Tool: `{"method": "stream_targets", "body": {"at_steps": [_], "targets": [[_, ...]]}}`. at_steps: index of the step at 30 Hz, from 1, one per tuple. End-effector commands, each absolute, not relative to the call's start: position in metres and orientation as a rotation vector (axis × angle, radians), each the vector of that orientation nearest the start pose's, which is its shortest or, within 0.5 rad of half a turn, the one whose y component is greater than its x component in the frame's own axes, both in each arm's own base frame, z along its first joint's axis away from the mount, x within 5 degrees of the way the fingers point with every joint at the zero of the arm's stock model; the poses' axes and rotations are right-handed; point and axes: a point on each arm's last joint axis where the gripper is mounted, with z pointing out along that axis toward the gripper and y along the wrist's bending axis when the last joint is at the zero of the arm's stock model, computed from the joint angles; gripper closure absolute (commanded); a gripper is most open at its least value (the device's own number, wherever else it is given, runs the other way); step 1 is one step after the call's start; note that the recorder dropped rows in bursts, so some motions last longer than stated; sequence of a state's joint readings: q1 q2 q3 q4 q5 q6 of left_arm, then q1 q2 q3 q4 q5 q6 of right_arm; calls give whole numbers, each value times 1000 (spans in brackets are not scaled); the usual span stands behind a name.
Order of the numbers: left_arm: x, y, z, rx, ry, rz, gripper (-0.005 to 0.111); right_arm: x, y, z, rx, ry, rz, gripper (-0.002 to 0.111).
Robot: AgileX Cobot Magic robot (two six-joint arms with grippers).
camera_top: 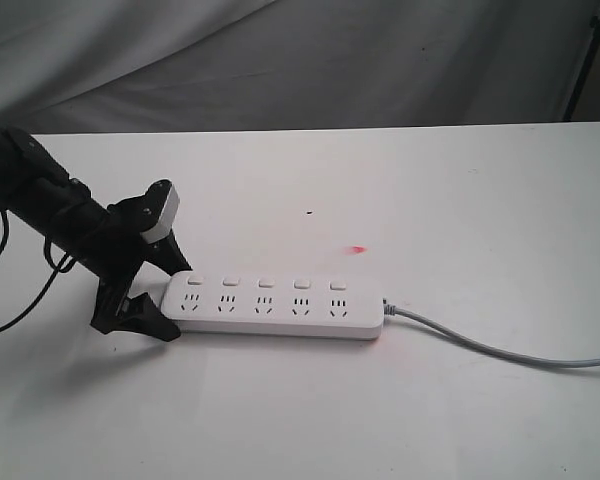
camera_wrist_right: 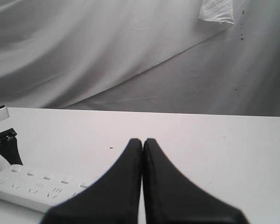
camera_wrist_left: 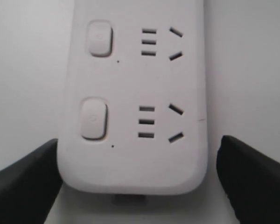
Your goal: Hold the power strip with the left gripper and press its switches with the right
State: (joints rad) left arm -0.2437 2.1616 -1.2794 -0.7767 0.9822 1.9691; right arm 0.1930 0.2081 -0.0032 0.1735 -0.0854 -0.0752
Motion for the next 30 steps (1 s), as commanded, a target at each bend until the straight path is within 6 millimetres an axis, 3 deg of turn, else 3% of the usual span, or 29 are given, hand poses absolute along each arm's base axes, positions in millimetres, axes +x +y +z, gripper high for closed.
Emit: {"method": "stream_targets", "body": {"at_steps": [1,18,20,23,30], "targets": [[355,-143,102,-2512,-2212,920,25,73,12,208,-59,1605,211,108],[356,-143,101,-2508,-2234,899,30,73,12,208,-59,1605,211,108],[356,-143,101,-2509,-2235,896,33,73,12,208,-59,1605,211,108],[356,-143,101,-2511,-2231,892,48,73,12,208,-59,1605,211,108],[356,-143,101,-2511,-2228,896,50,73,12,208,-59,1605,211,108]]}}
